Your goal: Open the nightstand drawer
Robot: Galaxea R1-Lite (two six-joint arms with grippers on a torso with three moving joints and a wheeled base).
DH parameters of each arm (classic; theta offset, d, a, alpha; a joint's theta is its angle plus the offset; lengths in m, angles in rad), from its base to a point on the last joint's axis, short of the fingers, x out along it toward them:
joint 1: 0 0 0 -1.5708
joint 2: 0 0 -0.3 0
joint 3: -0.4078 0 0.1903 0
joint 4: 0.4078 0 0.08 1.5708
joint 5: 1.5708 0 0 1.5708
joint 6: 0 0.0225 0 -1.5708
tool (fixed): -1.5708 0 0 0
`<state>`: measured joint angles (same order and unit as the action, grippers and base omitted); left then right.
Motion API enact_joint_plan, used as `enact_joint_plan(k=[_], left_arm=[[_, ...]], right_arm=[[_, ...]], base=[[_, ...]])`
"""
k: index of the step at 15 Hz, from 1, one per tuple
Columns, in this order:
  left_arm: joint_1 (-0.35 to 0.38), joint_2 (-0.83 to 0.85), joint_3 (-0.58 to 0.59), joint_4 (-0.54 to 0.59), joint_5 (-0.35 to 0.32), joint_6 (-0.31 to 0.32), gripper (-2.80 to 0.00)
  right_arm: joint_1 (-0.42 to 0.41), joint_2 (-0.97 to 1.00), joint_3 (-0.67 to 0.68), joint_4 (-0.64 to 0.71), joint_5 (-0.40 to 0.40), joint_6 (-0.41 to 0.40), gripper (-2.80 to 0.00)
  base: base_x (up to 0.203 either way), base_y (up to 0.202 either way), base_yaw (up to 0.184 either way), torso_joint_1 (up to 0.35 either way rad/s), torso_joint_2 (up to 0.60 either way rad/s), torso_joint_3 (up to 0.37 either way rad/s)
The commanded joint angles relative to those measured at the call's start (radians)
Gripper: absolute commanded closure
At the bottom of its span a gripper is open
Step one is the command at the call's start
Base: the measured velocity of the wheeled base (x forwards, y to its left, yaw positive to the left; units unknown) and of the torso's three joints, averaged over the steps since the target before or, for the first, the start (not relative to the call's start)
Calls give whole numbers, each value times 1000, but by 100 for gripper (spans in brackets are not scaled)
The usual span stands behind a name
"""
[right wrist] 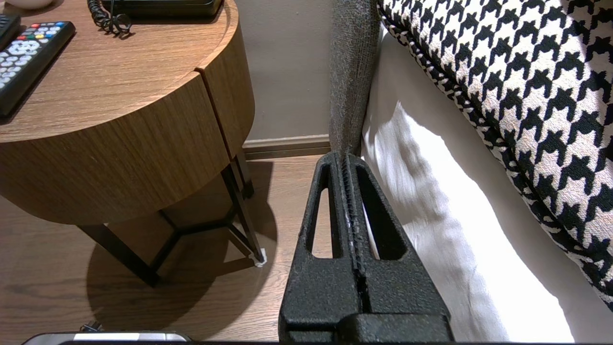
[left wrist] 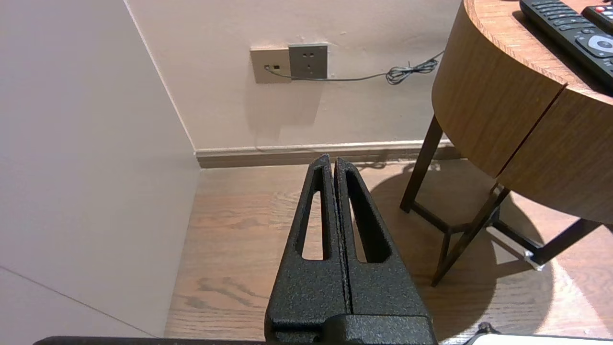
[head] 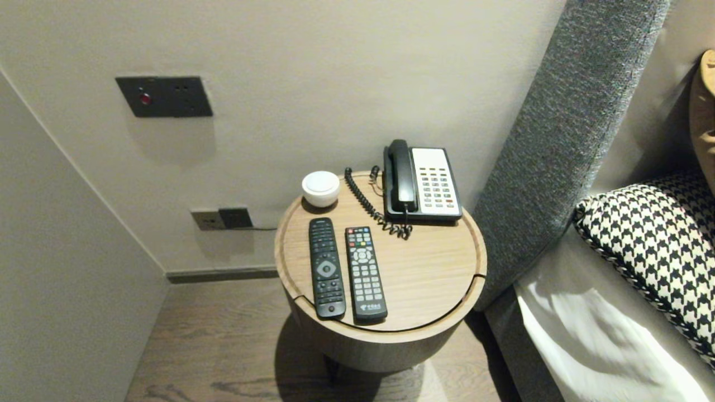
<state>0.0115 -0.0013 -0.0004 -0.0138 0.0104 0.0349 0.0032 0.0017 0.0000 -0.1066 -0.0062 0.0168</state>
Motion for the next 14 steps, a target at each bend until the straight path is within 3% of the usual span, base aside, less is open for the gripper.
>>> enact_joint_plan(k=[1,8,11,14], left_arm=[[0,-2,-2,0,0,5,0],[1,-2,-16,18,6,8,0],[0,63,-202,132,1,13,0],[0,280,-425,197,-4,13,0]], right_arm=[[0,1,40,-1,0,0,0],[1,1,40,-1,0,0,0],[0,1,40,-1,0,0,0],[0,1,40,-1,0,0,0]], base=[[0,0,0,0,0,0],[0,0,0,0,0,0],[0,0,0,0,0,0],[0,0,0,0,0,0]])
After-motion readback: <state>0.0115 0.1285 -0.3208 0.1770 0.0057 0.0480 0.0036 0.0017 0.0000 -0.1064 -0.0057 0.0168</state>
